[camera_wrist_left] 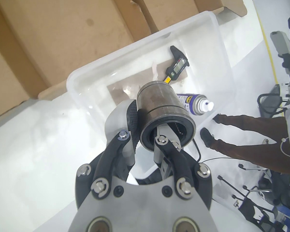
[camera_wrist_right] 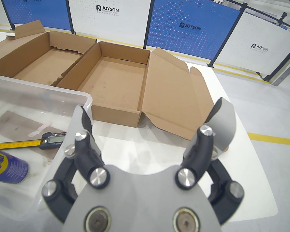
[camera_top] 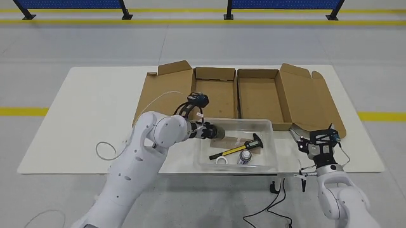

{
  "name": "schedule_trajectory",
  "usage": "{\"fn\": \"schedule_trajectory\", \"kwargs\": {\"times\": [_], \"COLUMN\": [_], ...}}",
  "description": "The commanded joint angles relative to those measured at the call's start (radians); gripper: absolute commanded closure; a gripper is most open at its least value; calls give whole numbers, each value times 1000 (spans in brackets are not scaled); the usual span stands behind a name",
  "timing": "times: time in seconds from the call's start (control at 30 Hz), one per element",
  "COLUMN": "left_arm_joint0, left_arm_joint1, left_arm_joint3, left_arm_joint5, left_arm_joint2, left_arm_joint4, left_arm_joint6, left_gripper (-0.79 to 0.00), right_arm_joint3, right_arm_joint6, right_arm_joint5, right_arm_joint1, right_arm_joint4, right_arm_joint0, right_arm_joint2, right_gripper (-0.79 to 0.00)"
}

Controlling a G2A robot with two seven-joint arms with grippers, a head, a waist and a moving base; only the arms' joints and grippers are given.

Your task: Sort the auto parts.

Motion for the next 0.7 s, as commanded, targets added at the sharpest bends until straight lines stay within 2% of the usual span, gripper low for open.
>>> {"fn": "schedule_trajectory", "kwargs": {"times": [0.0,0.2,0.37,0.5,0.67], "left_arm_joint0": [56,158,199,190,125], "left_arm_joint1": [10,29,38,42,40], "left_arm_joint3": [-80,-203,-237,-227,-184], "left_arm_joint5": [1,-17,-38,-52,-68], "left_arm_joint2": [-29,-85,-105,-104,-92], "left_arm_joint4": [4,-19,-30,-31,-34], "left_arm_joint6": [-14,-1,25,56,131], "left_gripper": [0,0,0,0,0], "right_arm_joint3": [0,0,0,0,0], "right_arm_joint6": [0,0,0,0,0], "right_arm_joint5": [0,0,0,0,0], "right_arm_joint1": [0,0,0,0,0], "right_arm_joint4": [0,0,0,0,0], "right_arm_joint0": [0,0,0,0,0], "right_arm_joint2": [0,0,0,0,0], "right_gripper": [-785,-785,-785,-785,-785]}}
